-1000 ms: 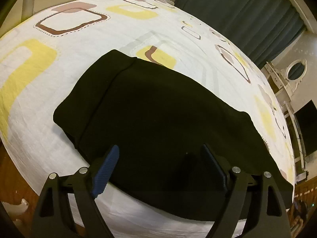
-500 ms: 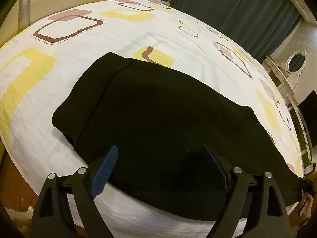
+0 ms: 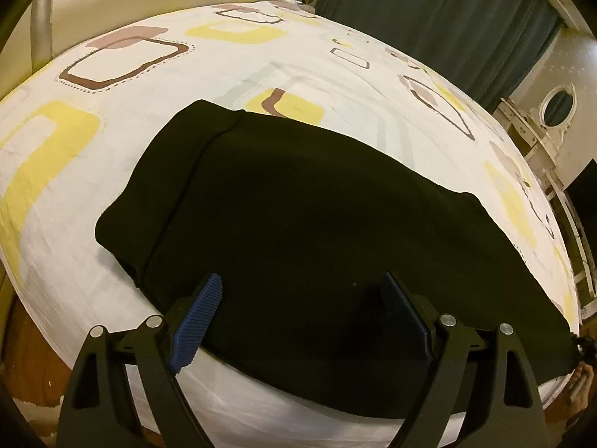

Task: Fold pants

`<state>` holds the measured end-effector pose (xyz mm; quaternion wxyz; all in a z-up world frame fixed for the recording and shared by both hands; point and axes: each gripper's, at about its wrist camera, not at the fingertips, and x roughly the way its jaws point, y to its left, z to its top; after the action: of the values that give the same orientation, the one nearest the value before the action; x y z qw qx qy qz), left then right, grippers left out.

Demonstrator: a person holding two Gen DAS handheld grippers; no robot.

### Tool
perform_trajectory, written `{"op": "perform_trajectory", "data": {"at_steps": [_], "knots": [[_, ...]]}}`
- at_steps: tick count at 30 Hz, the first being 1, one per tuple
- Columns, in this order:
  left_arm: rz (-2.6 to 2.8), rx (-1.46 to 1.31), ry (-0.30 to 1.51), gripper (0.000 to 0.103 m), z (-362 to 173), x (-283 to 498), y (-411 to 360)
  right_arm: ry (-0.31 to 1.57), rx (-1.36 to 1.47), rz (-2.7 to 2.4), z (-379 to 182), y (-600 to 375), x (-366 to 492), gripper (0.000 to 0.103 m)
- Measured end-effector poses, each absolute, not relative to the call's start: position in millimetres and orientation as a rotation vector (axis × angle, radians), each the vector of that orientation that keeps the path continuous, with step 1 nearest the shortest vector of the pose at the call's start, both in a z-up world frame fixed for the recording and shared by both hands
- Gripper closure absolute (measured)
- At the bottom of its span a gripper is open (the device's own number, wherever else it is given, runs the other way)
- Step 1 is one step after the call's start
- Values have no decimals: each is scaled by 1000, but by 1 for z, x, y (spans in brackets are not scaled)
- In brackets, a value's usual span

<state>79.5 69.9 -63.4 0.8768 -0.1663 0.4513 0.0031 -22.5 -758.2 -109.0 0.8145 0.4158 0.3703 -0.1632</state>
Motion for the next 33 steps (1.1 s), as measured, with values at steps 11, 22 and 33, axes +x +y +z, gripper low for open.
{"op": "perform_trajectory", "data": {"at_steps": [11, 22, 33], "knots": [[0, -393, 935, 17, -56, 77, 74, 816, 1155, -145, -121, -788, -91, 58], [16, -423, 921, 17, -43, 72, 84, 977, 1015, -29, -114, -743, -70, 60], [27, -377, 912, 17, -24, 58, 89, 897, 971, -95, -65, -712, -71, 83]]}}
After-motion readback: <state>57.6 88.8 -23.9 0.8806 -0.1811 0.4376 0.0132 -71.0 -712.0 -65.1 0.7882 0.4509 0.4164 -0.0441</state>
